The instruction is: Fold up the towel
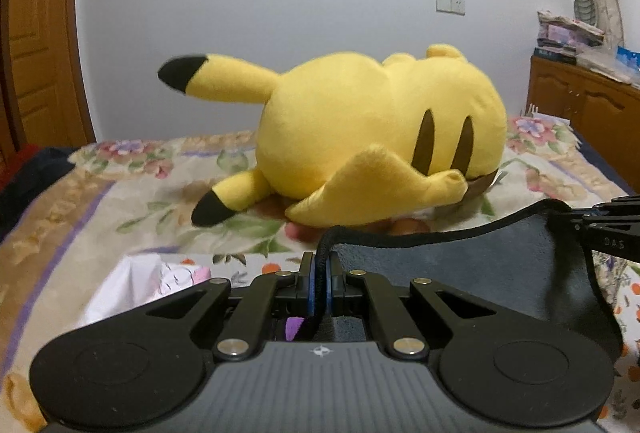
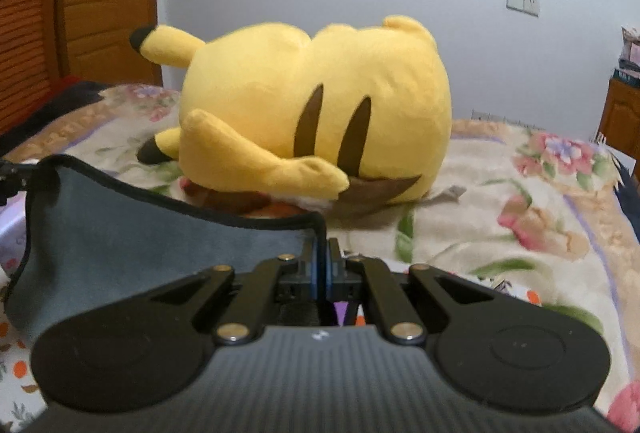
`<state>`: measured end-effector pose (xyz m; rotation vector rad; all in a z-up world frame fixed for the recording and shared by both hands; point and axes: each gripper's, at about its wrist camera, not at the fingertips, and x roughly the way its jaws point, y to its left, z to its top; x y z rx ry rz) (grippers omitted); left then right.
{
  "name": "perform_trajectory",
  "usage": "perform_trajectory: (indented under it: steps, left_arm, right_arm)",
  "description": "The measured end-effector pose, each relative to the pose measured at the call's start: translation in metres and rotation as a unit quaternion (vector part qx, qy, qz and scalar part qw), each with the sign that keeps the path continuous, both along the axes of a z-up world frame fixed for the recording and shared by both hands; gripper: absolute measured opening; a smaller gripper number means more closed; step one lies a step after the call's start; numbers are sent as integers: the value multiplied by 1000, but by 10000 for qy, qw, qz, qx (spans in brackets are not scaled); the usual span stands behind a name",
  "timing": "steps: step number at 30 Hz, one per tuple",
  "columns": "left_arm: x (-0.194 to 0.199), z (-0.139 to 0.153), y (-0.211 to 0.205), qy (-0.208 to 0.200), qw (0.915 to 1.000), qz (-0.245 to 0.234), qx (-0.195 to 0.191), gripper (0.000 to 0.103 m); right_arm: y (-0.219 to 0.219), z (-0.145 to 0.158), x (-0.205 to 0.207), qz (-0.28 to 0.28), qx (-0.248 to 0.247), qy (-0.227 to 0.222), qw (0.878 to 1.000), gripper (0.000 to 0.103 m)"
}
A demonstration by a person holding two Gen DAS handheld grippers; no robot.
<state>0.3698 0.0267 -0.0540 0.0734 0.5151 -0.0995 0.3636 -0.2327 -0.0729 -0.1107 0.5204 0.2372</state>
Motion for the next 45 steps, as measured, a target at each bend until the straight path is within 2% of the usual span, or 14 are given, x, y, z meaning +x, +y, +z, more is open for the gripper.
perform_trajectory:
  steps: [7,10,11,12,13,14,15,27,37,45]
  left_arm:
    - [17,-25,0,199,9997,47,126,6]
    - [18,-31,-1,306,9995,30,121,11]
    - [18,-32,-1,334,9993,43,137,17]
    - [18,-33,-2,348,9992,58,173,21]
    - [16,-34,-3,344,9992,59,209,30]
    - [15,-35,-4,349,9991,51,240,38]
    - [13,-36,-4,348,9991,46,257,42]
    - [-46,-33,-17,624,9973,-238,292,57]
    - [-108,-9,-25,705,9960,-407,358,69]
    - [-147,12,-26,617,9965,-401,385,83]
  right_arm:
    - [3,-19,15,-140,-143,349,9992,5]
    - [6,-26,19,-205,-197,545,9981,5]
    - [6,-27,18,-223,-215,549,9980,12]
    - [7,-27,18,-246,-245,555,9979,25]
    - [7,-27,16,-257,-243,547,9979,35]
    - [7,-26,14,-248,-196,531,9981,51]
    - [6,-26,13,-240,-145,523,9982,53]
    - [5,-10,-47,-81,248,543,9982,53]
    - [-8,19,-112,-114,296,493,9983,54]
    - [-12,44,-147,-131,418,323,9985,64]
